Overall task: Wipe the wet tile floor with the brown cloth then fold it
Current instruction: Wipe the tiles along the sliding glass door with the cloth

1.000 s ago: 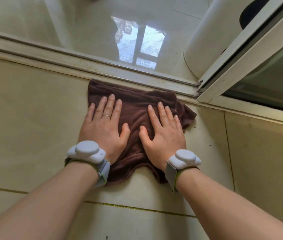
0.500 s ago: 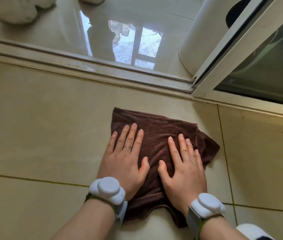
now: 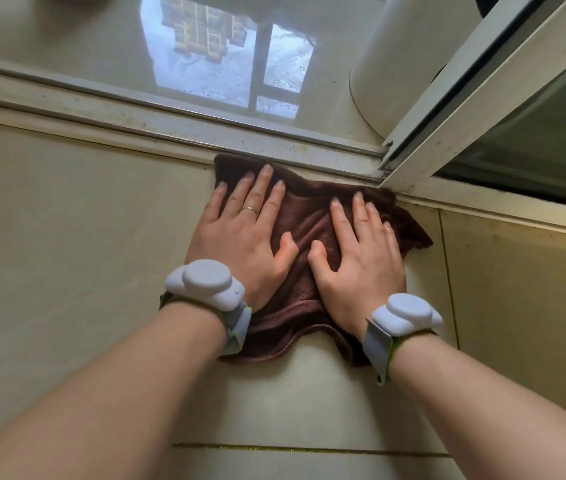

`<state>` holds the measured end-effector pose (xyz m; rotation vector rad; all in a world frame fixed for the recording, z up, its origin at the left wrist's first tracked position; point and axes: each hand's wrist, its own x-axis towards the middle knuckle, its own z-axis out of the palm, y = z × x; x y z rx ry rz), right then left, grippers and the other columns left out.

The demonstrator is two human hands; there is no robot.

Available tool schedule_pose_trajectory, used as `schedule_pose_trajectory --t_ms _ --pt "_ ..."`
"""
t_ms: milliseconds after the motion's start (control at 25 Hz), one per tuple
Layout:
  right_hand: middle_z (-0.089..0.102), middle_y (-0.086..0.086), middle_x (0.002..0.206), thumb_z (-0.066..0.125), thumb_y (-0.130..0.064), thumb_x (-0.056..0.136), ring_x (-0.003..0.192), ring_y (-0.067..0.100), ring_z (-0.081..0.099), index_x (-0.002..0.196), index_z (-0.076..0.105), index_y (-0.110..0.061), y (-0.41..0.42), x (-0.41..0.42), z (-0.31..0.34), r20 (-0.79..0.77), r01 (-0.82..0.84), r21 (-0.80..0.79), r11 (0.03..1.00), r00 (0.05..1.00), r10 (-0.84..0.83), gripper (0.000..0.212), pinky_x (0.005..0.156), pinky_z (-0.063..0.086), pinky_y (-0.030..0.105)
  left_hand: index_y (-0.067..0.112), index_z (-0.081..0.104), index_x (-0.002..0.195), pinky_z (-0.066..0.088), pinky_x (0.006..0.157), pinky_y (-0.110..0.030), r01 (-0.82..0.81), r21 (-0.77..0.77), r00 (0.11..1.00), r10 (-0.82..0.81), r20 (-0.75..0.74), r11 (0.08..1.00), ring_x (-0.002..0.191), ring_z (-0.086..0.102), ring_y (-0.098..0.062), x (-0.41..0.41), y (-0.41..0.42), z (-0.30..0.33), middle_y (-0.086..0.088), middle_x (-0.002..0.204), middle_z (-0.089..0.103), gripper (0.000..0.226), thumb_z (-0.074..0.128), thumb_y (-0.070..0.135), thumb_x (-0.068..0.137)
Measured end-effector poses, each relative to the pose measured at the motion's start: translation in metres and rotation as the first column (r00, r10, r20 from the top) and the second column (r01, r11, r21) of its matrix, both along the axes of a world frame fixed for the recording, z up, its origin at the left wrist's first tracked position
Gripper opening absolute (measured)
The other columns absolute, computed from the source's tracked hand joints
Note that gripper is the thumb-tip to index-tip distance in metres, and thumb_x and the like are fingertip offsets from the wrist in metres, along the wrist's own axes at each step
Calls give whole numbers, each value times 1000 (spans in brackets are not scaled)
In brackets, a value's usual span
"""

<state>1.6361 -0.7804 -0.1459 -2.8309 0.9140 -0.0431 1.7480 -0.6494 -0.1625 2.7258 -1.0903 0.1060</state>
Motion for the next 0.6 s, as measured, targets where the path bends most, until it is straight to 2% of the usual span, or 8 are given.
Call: schedule_pose_trajectory --t_ms 280,440,600 --pt "3 3 174 19 -63 84 160 20 4 163 25 -27 -7 15 2 48 -41 13 999 998 41 86 129 2 38 25 29 160 12 126 -42 6 -58 1000 -6 -4 998 155 18 -17 10 -6 0 1 168 20 73 27 51 92" --pt "14 6 173 28 -60 86 158 24 14 160 36 -24 -8 22 0 121 -22 3 1000 992 21 83 129 13 42 26 31 159 12 127 -40 -4 -79 1000 2 -20 997 155 20 -17 13 -6 0 0 167 26 71 27 51 92" --pt "22 8 171 38 -55 89 158 25 16 159 37 -23 -6 20 2 100 -8 -2 1000 995 8 77 129 11 40 25 35 157 12 126 -39 -28 -90 999 24 -39 996 153 24 -18 13 -4 1 -2 165 31 71 27 52 92"
